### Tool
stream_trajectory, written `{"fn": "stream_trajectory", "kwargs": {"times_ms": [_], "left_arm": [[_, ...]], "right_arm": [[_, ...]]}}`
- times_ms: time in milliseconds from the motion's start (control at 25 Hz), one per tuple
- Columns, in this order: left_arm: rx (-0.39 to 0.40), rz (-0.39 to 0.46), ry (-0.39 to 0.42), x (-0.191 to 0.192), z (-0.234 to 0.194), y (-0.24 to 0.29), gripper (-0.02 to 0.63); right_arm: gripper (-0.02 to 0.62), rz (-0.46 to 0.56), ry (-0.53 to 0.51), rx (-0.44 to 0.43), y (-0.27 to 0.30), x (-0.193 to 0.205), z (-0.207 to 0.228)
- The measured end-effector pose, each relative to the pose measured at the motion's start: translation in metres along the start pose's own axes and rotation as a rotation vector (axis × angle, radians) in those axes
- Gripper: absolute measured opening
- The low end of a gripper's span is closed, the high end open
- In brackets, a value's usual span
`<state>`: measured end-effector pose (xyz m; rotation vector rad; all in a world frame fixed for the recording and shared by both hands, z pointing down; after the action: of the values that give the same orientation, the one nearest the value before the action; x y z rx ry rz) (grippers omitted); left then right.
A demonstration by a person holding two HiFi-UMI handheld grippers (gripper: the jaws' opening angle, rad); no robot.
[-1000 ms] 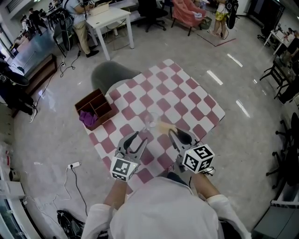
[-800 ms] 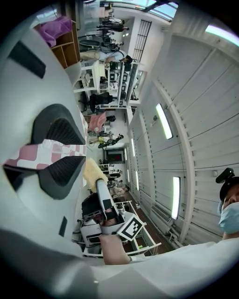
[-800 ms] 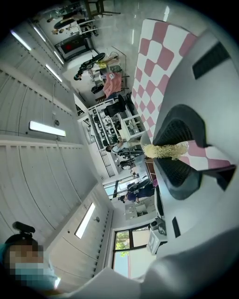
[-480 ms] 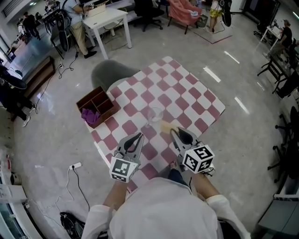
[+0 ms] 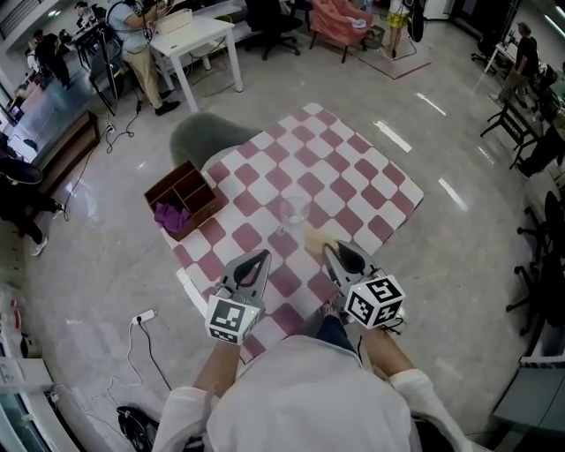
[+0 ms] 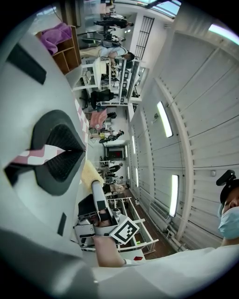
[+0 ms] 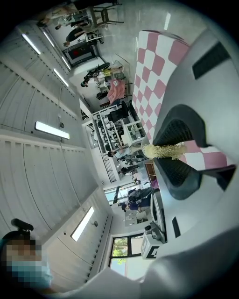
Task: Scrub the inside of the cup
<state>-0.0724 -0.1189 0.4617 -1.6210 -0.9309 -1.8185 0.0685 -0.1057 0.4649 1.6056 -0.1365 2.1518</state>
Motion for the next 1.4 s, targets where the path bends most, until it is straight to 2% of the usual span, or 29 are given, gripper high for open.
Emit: {"fn": "stream_trajectory", "kwargs": {"times_ms": [440,1400], "left_arm": [[0.038,0.013,0.022,-0.003,0.007,0.0,0.032],[0.032,0.009,0.031,-0.003,0.01,0.0,0.032]], "right_arm": [[0.087,0.003,-0.032,0.047,-0.011,0.001,0.0],[0.087,-0.009,-0.062,0.05,-0.014,0.004,-0.002]]}}
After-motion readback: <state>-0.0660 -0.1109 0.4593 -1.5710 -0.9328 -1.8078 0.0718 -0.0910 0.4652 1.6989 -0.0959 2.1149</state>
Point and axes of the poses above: the fingertips, and each gripper's own axes: y forward along the fingers, z to its right, x out of its underside, the point moved 1 cm from there along -y, backward along the fingers
